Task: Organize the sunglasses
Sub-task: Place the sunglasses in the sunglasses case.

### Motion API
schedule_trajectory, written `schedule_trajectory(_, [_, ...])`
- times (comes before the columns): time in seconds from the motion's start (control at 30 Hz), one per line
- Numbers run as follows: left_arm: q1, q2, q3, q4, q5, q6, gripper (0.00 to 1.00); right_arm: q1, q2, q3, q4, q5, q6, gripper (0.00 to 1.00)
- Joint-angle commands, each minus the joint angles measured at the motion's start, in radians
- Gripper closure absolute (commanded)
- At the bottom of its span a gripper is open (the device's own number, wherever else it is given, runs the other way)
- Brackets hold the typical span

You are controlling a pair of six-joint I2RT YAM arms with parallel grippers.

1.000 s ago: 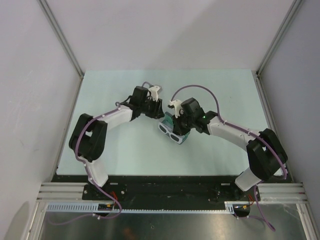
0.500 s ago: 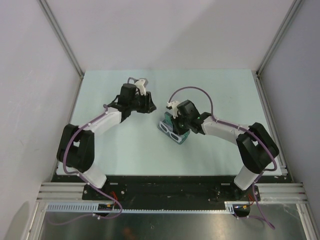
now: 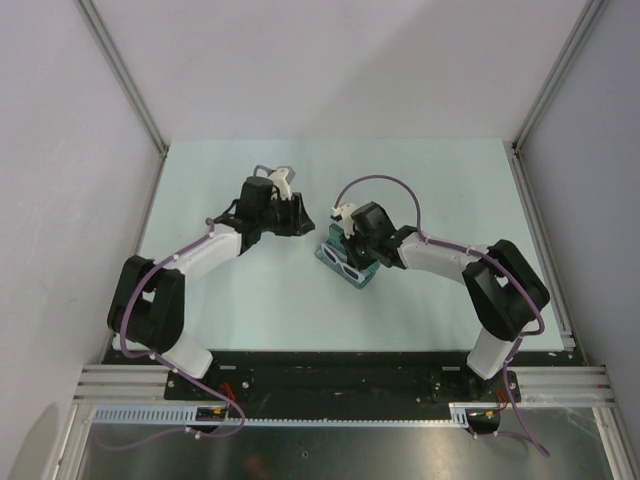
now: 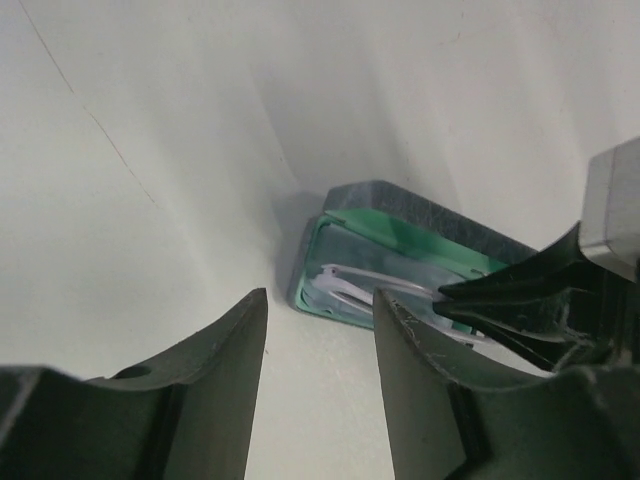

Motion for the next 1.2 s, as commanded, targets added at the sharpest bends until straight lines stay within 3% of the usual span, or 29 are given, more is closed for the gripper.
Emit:
schedule_trajectory(0.0, [-0.02,-0.032,-0.017,0.054,0.017,-0.035,0.48,0.006,0.023,0.004,0.042,-0.01,-0.025,1.0])
schedule_trajectory(0.67, [-0.046,-0.006,-0.057,0.131,0.035,-0.069,0.44,-0.025,0.032,-0.003,0.034,-0.153,-0.043,1.0])
schedule_trajectory(1.17, [-0.062,0.007,-0.061,0.135,0.021,-0.069,0.43,-0.022,0.026,-0.022,0.02,-0.126,-0.059,1.0])
